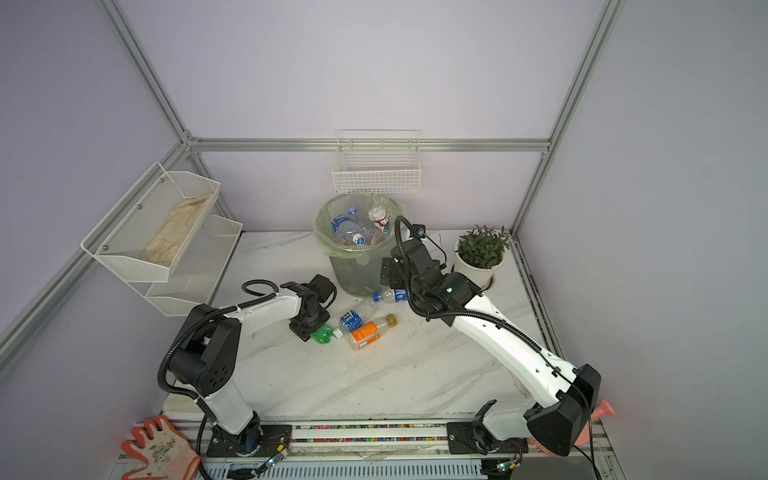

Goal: Throw the plastic bottles in the bin
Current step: 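Lift the green Sprite bottle with the left gripper over the wastebasket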

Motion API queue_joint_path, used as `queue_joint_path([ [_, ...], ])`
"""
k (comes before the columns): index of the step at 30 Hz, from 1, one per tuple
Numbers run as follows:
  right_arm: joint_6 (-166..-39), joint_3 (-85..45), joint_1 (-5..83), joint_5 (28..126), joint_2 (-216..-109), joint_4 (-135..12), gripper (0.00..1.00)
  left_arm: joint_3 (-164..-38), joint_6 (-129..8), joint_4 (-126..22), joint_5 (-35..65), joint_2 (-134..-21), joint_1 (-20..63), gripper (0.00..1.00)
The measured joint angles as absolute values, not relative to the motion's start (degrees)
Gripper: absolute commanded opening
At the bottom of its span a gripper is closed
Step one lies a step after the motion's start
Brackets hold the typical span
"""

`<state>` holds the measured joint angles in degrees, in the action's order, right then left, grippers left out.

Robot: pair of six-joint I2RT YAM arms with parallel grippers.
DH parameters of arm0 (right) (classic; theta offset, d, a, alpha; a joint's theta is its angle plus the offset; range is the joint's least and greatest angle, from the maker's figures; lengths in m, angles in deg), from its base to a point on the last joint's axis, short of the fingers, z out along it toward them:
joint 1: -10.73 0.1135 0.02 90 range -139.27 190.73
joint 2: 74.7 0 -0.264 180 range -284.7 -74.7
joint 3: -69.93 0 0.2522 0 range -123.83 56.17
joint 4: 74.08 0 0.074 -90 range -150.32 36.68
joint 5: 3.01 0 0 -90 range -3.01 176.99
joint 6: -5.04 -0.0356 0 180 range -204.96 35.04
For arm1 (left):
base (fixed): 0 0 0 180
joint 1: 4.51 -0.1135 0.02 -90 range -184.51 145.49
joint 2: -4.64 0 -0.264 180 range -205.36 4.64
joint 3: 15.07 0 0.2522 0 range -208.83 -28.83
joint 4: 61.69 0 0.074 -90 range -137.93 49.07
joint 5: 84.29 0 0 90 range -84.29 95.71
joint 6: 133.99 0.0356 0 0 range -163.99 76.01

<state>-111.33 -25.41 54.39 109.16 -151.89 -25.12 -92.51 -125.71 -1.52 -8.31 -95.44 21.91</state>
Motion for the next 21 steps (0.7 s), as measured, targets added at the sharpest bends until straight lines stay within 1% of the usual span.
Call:
queue_joint_path([
  [4, -111.5, -25.06, 54.39, 109.16, -151.36, -25.16, 0.97, -92.7, -125.42, -1.41, -7.41, -95.44, 21.76, 0.34],
  [9, -111.7, -24.85, 54.39, 109.14, -150.71, -25.14, 0.97, -92.7, -125.38, -0.36, -7.55, -94.12, 21.76, 0.13],
  [10, -111.72, -24.82, 54.39, 109.12, -150.6, -25.14, 0.97, -92.7, -125.36, -0.05, -7.74, -93.16, 21.76, 0.12],
  [12, -111.75, -24.8, 54.39, 109.12, -150.38, -25.14, 0.97, -92.73, -125.16, 0.47, -8.18, -91.0, 21.73, 0.01],
  [21, -111.99, -24.17, 54.39, 109.03, -149.4, -25.34, 0.97, -98.19, -120.74, 4.06, -14.36, -79.83, 22.15, 0.0],
])
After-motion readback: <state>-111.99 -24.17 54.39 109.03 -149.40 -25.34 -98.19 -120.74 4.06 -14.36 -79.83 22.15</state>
